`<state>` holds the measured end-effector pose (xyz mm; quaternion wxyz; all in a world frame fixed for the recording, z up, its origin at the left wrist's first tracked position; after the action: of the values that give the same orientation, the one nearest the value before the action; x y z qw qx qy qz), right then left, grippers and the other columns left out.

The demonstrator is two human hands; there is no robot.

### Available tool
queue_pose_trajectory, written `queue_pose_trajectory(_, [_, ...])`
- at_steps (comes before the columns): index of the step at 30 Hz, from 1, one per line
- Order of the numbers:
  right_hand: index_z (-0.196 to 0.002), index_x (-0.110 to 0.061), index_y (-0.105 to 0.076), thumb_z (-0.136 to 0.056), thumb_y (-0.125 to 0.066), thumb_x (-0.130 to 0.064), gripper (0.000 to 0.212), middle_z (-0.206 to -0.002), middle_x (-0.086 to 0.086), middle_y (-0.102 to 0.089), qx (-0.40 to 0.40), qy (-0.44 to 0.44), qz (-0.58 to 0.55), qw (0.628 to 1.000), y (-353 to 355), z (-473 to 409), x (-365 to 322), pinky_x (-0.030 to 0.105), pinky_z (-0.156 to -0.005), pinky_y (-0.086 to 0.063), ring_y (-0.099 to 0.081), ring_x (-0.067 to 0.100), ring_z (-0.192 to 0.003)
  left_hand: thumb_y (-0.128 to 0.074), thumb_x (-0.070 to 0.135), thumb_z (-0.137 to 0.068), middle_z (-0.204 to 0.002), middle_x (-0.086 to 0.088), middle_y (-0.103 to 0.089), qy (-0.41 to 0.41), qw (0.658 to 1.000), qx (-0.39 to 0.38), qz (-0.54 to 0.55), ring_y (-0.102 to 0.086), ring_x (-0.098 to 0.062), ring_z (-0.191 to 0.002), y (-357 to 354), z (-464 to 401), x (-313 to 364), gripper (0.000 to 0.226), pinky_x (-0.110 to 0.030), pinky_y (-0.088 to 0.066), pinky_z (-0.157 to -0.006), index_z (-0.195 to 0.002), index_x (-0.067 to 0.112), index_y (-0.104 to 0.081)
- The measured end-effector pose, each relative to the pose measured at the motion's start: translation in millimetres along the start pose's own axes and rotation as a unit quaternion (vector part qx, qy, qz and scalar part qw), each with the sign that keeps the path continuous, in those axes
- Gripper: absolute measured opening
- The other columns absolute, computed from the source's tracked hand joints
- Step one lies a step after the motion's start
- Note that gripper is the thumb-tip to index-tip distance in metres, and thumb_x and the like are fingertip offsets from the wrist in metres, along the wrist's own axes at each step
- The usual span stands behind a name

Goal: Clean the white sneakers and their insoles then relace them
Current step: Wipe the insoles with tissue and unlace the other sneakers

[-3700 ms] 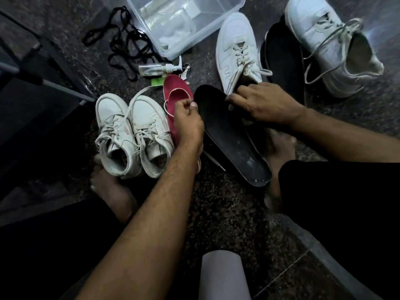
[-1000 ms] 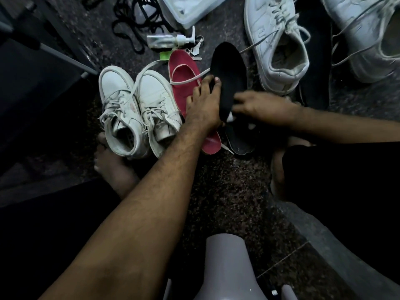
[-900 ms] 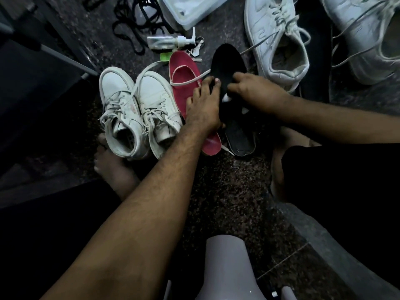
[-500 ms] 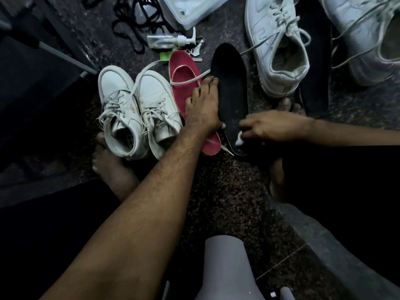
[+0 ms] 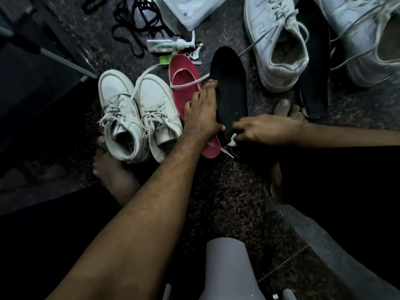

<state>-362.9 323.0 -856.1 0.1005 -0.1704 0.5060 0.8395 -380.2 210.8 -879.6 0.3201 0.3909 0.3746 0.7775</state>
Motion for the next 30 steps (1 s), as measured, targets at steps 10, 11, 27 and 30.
queue_pose_trajectory(10, [-0.116, -0.005, -0.059, -0.099, -0.053, -0.018, 0.023, -0.101, 0.014, -0.046, 0.055, -0.057, 0.055, 0.995, 12.3, -2.6, 20.9, 0.049, -0.071, -0.049, -0.053, 0.035, -0.094, -0.09, 0.036, -0.061, -0.164, 0.005, -0.019, 0.005, 1.0, -0.003, 0.001, -0.028, -0.025, -0.143, -0.6, 0.5, 1.6, 0.121, -0.045, -0.029, -0.11, -0.156, 0.022, -0.017])
queue_pose_trajectory(11, [-0.114, -0.01, -0.058, -0.099, -0.053, -0.024, 0.021, -0.099, 0.01, -0.042, 0.072, -0.077, 0.066, 0.992, 20.3, 0.9, 33.2, 0.048, -0.072, -0.048, -0.052, 0.033, -0.095, -0.091, 0.035, -0.06, -0.164, 0.005, -0.019, 0.007, 1.0, -0.004, 0.0, -0.028, -0.025, -0.143, -0.7, 0.2, 1.4, 0.122, -0.045, -0.029, -0.11, -0.156, 0.022, -0.017])
queue_pose_trajectory(27, [-0.119, -0.008, -0.06, -0.1, -0.05, -0.021, 0.025, -0.124, 0.016, -0.053, 0.104, -0.071, 0.033, 0.992, 5.2, 5.8, 30.2, 0.042, -0.093, -0.04, -0.051, 0.03, -0.115, -0.091, 0.032, -0.062, -0.164, 0.006, -0.016, 0.012, 1.0, -0.012, -0.003, -0.027, -0.026, -0.143, -3.5, 1.1, 4.1, 0.12, -0.048, -0.029, -0.111, -0.156, 0.021, -0.017])
queue_pose_trajectory(30, [-0.115, -0.001, -0.059, -0.098, -0.033, -0.029, 0.042, -0.111, 0.02, -0.046, 0.139, -0.109, 0.044, 0.983, 18.3, 0.6, 40.9, 0.045, -0.083, -0.04, -0.045, 0.034, -0.105, -0.09, 0.033, -0.063, -0.164, 0.004, -0.017, 0.016, 1.0, -0.002, -0.009, -0.029, -0.027, -0.142, -0.8, 1.6, -0.1, 0.119, -0.047, -0.03, -0.11, -0.156, 0.02, -0.018])
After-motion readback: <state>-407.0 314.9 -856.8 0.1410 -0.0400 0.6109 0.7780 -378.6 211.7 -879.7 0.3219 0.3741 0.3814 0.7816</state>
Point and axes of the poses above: each hand's wrist, its own z-axis away from the middle knuckle, its own y-axis out of the back of the hand, x = y × z, the point moved 10 cm from there along -z, towards the middle knuckle
